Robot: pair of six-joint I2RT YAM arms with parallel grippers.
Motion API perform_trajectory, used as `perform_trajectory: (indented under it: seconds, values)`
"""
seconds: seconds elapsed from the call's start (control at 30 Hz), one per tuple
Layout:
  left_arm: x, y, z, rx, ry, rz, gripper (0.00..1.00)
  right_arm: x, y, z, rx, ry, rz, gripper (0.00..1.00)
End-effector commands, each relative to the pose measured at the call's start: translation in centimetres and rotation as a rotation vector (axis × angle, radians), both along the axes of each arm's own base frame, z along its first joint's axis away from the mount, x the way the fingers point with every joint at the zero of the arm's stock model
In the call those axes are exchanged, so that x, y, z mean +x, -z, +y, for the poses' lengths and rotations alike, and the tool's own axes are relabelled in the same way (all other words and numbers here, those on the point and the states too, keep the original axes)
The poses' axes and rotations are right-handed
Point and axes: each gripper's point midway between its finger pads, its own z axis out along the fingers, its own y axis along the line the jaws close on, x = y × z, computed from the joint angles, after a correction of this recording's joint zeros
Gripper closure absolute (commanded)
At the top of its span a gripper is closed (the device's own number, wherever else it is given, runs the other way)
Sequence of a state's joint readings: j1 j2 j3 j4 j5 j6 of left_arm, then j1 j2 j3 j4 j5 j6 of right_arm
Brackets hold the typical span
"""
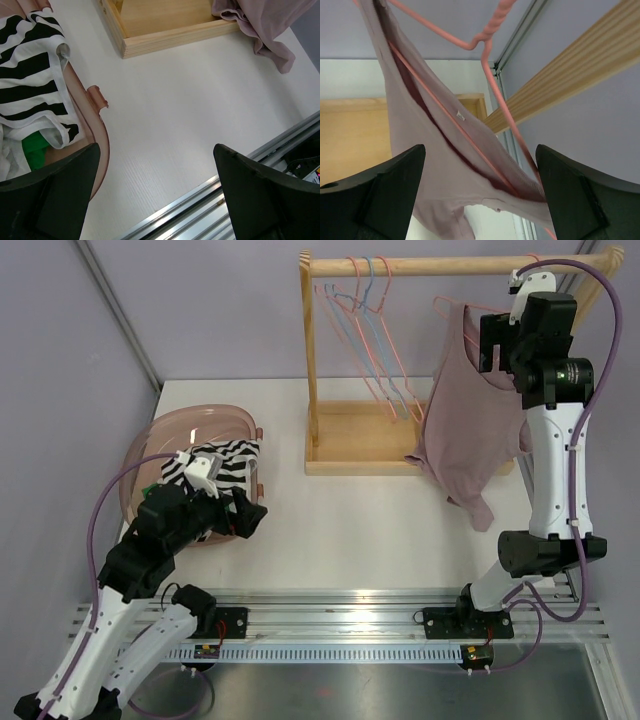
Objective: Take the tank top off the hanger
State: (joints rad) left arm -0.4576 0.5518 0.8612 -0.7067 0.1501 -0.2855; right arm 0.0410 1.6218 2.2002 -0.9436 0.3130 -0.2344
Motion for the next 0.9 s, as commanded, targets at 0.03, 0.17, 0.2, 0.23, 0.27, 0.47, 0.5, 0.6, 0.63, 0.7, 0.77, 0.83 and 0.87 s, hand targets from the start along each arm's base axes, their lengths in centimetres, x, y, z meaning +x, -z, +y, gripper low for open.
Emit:
perform_trajectory:
  seconds: [0.03, 0.17, 0.2, 0.23, 0.27, 0.47, 0.5, 0.6, 0.63, 0.7, 0.77, 0.83, 0.87]
  values:
    - [0.3, -1.1, -1.3, -0.035, 0.057, -0.046, 0.01, 1.6, -0.1, 1.1, 0.007, -0.124, -0.016, 0.11]
    - [0.3, -1.2, -1.6, -0.039, 0.076, -0.045, 0.01, 1.6, 0.8, 2.9, 0.057, -0.217, 0.003, 0.39]
    - [0.3, -1.1, -1.6, -0.039, 0.075, -0.041, 0.01, 1.6, 0.8, 3.4, 0.076, -0.243, 0.003, 0.42]
    - [0.3, -1.1, -1.6, -0.038, 0.077, -0.042, 0.01, 1.5, 0.7, 3.6, 0.081, -0.247, 0.001, 0.44]
    - [0.2, -1.0, -1.6, -0.039, 0.077, -0.039, 0.01, 1.5, 0.7, 3.9, 0.091, -0.258, -0.001, 0.48]
    - [0.2, -1.0, -1.7, -0.041, 0.082, -0.038, 0.01, 1.5, 0.8, 5.0, 0.151, -0.295, -0.004, 0.60]
    - [0.2, -1.0, -1.7, -0.041, 0.082, -0.038, 0.01, 1.4, 0.8, 5.4, 0.172, -0.308, -0.007, 0.64]
    - [0.3, -0.8, -1.8, -0.038, 0.083, -0.027, 0.01, 1.2, 0.5, 5.9, 0.203, -0.321, -0.012, 0.67]
    - [0.3, -0.7, -1.8, -0.037, 0.082, -0.026, 0.01, 1.1, 0.4, 5.8, 0.204, -0.318, -0.010, 0.69]
    - [0.3, -0.7, -1.8, -0.036, 0.080, -0.025, 0.01, 1.0, 0.2, 5.8, 0.206, -0.315, -0.012, 0.87]
    - [0.4, -0.6, -1.7, -0.034, 0.079, -0.023, 0.01, 0.8, -0.4, 5.9, 0.216, -0.316, -0.030, 1.00]
    - [0.4, -0.5, -1.8, -0.032, 0.079, -0.018, 0.01, 0.5, -1.0, 6.1, 0.226, -0.316, -0.049, 1.00]
    - [0.4, -0.5, -1.8, -0.031, 0.080, -0.015, 0.01, 0.3, -1.4, 6.3, 0.237, -0.324, -0.060, 1.00]
